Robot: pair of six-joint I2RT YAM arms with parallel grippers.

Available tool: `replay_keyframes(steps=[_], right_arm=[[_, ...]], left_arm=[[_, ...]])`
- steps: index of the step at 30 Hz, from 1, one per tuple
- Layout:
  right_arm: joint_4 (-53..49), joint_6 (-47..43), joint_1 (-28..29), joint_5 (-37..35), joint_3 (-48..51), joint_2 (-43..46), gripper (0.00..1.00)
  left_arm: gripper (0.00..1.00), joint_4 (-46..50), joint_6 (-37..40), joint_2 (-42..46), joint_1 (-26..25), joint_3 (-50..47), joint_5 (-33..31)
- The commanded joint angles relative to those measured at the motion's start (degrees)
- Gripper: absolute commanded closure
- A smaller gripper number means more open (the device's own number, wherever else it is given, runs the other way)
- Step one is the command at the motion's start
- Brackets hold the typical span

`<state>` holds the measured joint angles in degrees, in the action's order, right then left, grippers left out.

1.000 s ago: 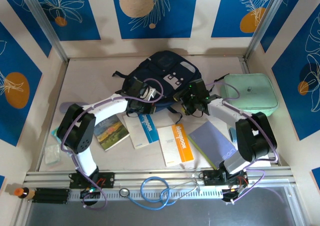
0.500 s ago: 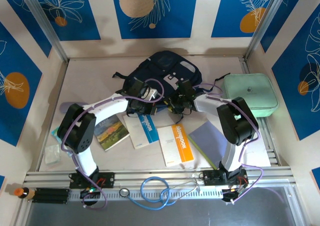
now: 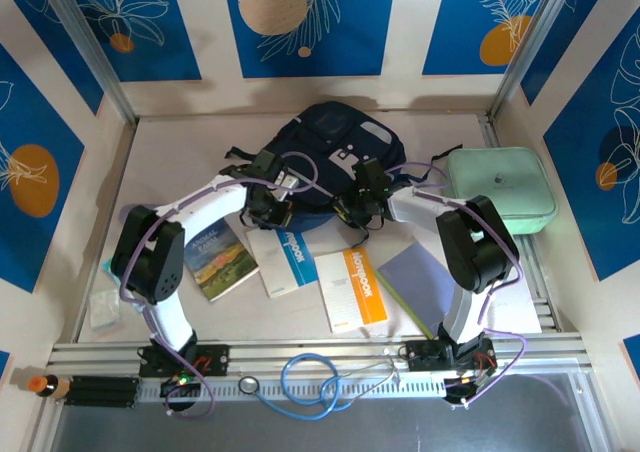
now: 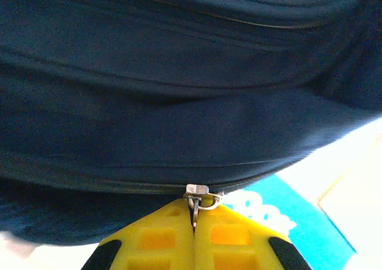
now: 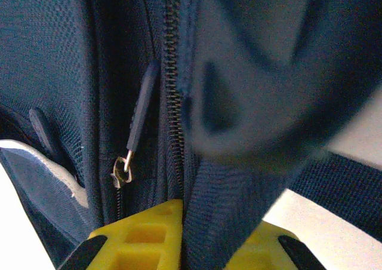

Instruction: Pack the student bag

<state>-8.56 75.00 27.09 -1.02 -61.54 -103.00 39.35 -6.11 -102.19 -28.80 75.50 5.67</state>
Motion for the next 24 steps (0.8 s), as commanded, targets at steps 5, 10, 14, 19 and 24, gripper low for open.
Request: replay_keyframes(steps=[5,10,14,19,24], right_arm=[[-4.23,-5.11,-2.13,-6.35,-1.56,3.49,0.87],[-3.03,-9.76,-2.63,-4.60,-3.33,3.75,0.88],[-1.93,-14.67,-4.06,-0.93,-6.00,3.03,0.88],[0.42,-20.22,-8.80,6.42,-8.04,2.31,0.88],[2.52,-22.58,-14.44,10.51,-6.54,2.71,0.87]], left_arm=[[1.00,6.47,-1.80,-3.18,2.60,7.24,-9.36],[1.00,7.42,-1.08,-1.74,1.97,7.67,-3.57],[1.00,7.82,-0.59,1.61,-1.01,5.59,0.17],[1.00,6.16,-5.59,5.77,-5.00,3.14,6.19],[1.00,-0.16,-10.34,6.11,-10.33,3.14,12.17]])
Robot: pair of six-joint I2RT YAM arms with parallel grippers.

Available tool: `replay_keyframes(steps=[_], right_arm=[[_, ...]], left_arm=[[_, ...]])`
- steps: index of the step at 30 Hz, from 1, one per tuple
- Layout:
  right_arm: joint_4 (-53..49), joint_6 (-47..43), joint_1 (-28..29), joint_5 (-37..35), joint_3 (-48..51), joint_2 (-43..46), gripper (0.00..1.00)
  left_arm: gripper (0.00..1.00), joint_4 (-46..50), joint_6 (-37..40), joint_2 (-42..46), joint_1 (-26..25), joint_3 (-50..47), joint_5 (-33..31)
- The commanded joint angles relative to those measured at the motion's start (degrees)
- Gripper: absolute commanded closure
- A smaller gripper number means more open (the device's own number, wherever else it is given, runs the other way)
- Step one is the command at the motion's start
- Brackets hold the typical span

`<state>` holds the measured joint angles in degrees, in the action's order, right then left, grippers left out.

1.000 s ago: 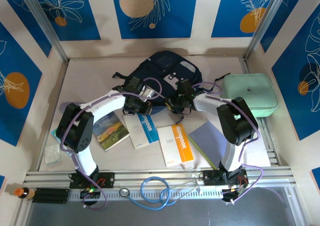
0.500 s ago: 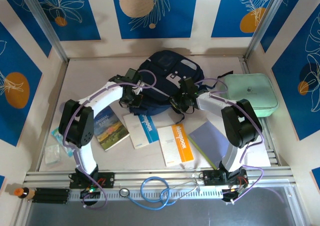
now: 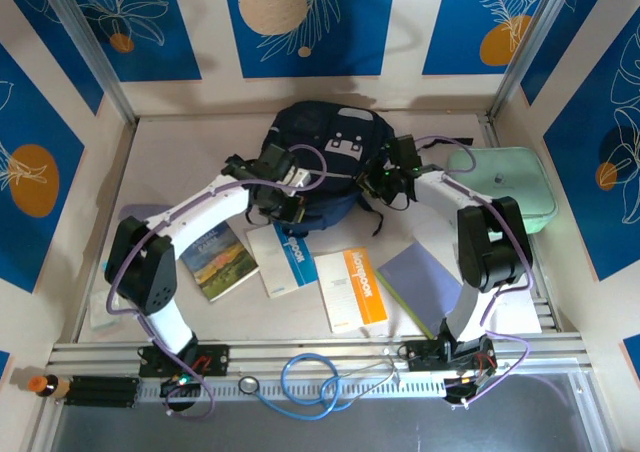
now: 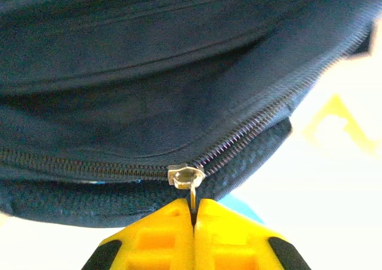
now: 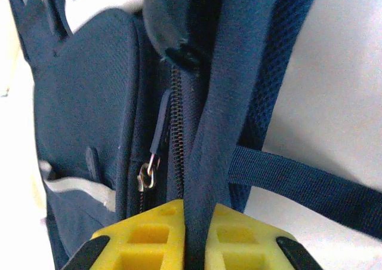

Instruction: Pack the student bag

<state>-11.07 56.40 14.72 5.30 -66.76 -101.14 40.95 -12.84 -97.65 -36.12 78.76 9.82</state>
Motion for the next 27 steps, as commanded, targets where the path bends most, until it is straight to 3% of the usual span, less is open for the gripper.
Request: replay_keyframes(steps=[1,10,16,22,27], right_arm=[[4.87,-4.47,-2.77,4.60,-1.14,0.94,0.85],[-3.64,-4.11,-7.46,0.02,6.23,11.76,0.41],[-14.45,3.23,-4.07,-0.75,12.16,18.80,0.38],[-12.00,13.37,1.01,2.48,17.08,19.94,0.36],[-9.88,14.55,2.68,2.78,14.93,14.88,0.35]], left_arm=[[1.00,-2.76,-4.12,1.03,-3.63,0.11,8.43],[1.00,-5.48,-5.18,-8.75,-5.10,7.10,9.30],[1.00,-5.49,-4.51,-12.46,-5.54,9.39,9.80],[1.00,-4.48,-3.60,-13.34,-5.48,9.54,9.20],[1.00,-3.43,-3.00,-13.10,-5.49,9.05,9.22]])
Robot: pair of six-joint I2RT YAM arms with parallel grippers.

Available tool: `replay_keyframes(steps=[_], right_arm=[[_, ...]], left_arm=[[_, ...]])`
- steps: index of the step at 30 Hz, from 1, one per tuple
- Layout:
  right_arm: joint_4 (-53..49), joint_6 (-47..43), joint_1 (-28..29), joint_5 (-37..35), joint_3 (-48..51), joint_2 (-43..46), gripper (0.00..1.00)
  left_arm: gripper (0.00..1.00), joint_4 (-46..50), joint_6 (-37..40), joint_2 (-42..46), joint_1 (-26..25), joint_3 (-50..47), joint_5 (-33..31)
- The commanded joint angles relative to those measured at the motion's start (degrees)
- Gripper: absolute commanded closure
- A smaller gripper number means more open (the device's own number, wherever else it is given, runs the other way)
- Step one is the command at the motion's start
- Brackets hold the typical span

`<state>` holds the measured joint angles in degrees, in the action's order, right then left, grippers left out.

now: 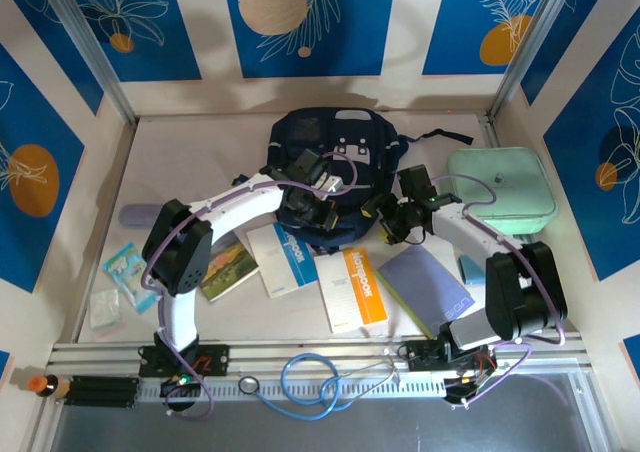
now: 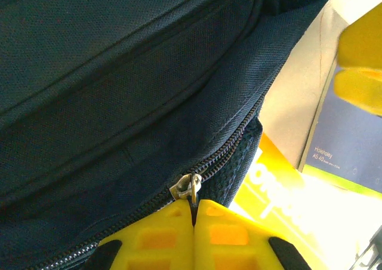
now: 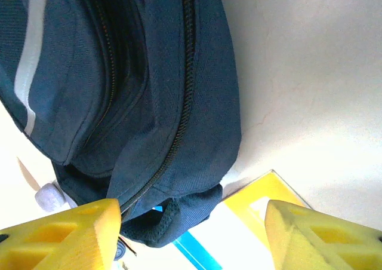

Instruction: Pack the student bag

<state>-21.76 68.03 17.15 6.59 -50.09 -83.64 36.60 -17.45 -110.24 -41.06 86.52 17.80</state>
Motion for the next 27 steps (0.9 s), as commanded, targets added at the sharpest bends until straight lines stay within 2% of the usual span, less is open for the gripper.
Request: replay_keyframes(steps=[1,9,15,24,27], right_arm=[[1.07,2.85,0.49,1.58,-2.42,-3.68,0.35],[5.10,3.99,3.33,-0.70,-4.81,-9.23,0.34],[7.79,4.47,3.75,-2.65,-2.40,-7.04,0.32],[12.40,4.81,4.14,-2.94,-1.42,-8.47,0.20],[10.12,4.90,4.16,-3.87,-2.47,-9.40,0.20]], left_arm=[[1.00,1.08,1.65,-0.46,-0.62,1.28,1.12],[1.00,1.70,2.05,-0.59,-0.68,1.11,1.66],[1.00,1.72,2.48,-0.72,-0.66,1.27,2.00],[1.00,2.03,2.79,-0.88,-0.69,1.30,1.35],[1.00,2.25,2.91,-0.84,-0.68,1.19,1.19]])
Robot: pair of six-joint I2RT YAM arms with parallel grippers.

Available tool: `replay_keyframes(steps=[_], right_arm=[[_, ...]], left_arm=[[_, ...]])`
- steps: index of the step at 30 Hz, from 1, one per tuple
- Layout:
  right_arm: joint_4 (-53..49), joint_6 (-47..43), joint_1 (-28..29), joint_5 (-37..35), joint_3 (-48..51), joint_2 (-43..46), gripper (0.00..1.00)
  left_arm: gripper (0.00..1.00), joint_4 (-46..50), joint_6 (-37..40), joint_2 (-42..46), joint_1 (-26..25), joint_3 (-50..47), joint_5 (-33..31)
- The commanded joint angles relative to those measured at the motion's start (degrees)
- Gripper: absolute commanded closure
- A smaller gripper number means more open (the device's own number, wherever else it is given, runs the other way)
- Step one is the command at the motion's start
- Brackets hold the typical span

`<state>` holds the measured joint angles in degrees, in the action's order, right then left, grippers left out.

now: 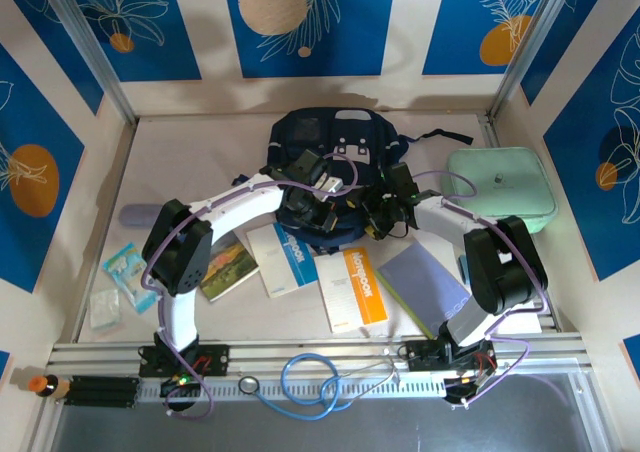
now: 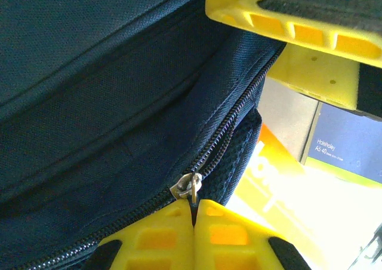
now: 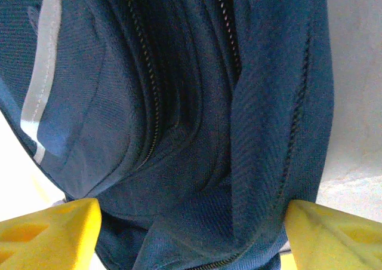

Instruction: Pack the student bag

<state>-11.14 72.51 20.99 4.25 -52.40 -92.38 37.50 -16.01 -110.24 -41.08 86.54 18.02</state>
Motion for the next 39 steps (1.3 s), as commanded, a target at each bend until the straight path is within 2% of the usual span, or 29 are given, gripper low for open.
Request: replay_keyframes(steps=[1,5,9,11,15,20,28,39], right_arm=[[-1.71,0.51,0.36,-1.70,-0.59,-1.18,0.21],[-6.08,0.83,0.70,-2.72,-2.08,-3.02,0.33],[-7.75,0.60,0.80,-5.07,-1.83,-2.60,0.64],[-8.02,0.00,0.80,-6.49,-1.75,-1.75,0.77],[-9.28,-1.79,0.90,-9.26,-2.34,0.12,0.88],[-10.63,-2.98,1.02,-11.68,-2.73,2.15,0.92],[-11.36,-5.71,0.46,-13.03,-2.97,4.81,0.97],[-10.77,-12.01,-3.25,-9.93,-5.77,6.33,1.00]], left_arm=[[1.00,1.43,1.55,-0.82,-0.67,1.17,0.85],[1.00,1.94,1.82,-0.77,-0.67,1.43,0.18],[1.00,4.31,2.90,-0.83,-0.60,2.05,-1.31],[1.00,6.39,4.46,-0.65,-0.67,2.20,-3.40],[1.00,11.46,8.09,-0.03,-0.58,2.29,-10.25],[1.00,15.44,10.68,0.32,-0.10,2.49,-17.23],[1.00,16.66,11.79,1.09,4.11,2.14,-23.31],[1.00,12.12,12.54,-0.51,13.47,2.38,-22.59]])
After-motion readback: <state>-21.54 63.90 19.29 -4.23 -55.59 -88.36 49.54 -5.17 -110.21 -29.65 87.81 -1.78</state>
